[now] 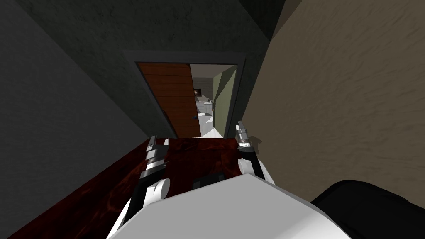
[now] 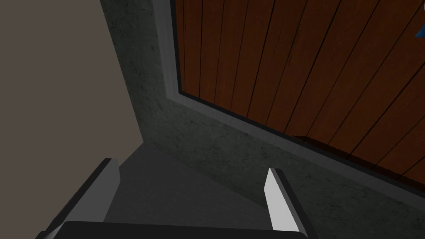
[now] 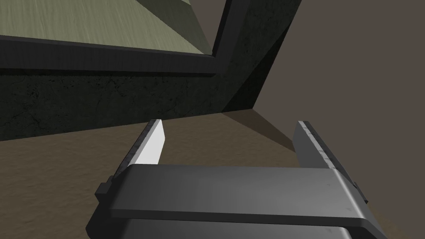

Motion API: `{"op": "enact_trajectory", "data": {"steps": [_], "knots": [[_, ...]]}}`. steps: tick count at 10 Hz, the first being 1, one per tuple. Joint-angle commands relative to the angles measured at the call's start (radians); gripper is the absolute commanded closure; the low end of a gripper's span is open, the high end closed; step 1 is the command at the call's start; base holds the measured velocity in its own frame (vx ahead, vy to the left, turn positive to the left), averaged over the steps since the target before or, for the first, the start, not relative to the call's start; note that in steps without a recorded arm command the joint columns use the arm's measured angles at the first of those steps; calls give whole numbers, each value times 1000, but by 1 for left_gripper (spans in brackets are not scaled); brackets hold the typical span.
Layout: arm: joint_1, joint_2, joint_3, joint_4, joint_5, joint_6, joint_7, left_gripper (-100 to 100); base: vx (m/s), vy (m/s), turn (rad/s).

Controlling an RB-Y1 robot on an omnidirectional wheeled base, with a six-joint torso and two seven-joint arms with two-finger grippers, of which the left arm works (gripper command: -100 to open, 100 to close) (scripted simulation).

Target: Push the door open

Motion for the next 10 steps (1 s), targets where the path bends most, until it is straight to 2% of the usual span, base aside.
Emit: {"op": "enact_trajectory", "data": {"steps": [1,10], "knots": [[-18,13,-3,44,-7,-12,1,-100,163,24,-8],[-100,47,-10,226,-32,-59,4,-100,104,23,-4]]}}
